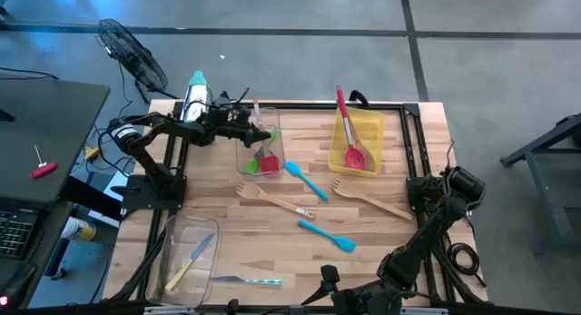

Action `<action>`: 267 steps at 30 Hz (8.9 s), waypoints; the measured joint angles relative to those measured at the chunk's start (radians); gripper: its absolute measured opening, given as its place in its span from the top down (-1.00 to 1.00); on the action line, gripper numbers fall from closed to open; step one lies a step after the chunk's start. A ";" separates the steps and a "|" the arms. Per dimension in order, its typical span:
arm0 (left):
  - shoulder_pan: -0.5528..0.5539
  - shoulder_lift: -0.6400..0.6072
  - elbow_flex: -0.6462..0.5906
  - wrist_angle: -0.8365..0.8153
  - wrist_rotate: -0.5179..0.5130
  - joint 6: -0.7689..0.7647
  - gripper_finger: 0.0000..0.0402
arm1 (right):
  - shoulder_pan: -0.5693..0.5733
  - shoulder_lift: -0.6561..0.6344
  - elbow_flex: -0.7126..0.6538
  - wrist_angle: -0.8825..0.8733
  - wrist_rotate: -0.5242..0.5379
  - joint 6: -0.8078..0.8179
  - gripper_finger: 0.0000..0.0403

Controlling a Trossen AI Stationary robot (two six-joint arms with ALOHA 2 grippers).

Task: Pick & Place Kitchen Items
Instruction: Put the orange spatula into the top transparent bin, then put the bottom blue spatula into the top transparent bin

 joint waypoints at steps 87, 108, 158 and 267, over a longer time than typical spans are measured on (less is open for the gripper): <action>-1.094 -0.010 0.785 -2.220 -0.763 -0.119 0.02 | -0.003 0.047 0.000 -0.200 0.000 0.087 -0.40; -1.444 0.000 0.783 -1.585 -1.009 -0.121 0.02 | -0.058 0.047 0.000 -0.470 0.431 -0.033 -0.40; -1.444 0.000 0.784 -1.597 -1.067 -0.087 0.02 | -0.480 0.095 -0.001 -0.997 -0.423 0.265 -0.27; -1.444 0.000 0.784 -1.604 -1.261 -0.061 0.02 | -0.398 0.162 -0.004 -1.127 -0.336 0.442 0.89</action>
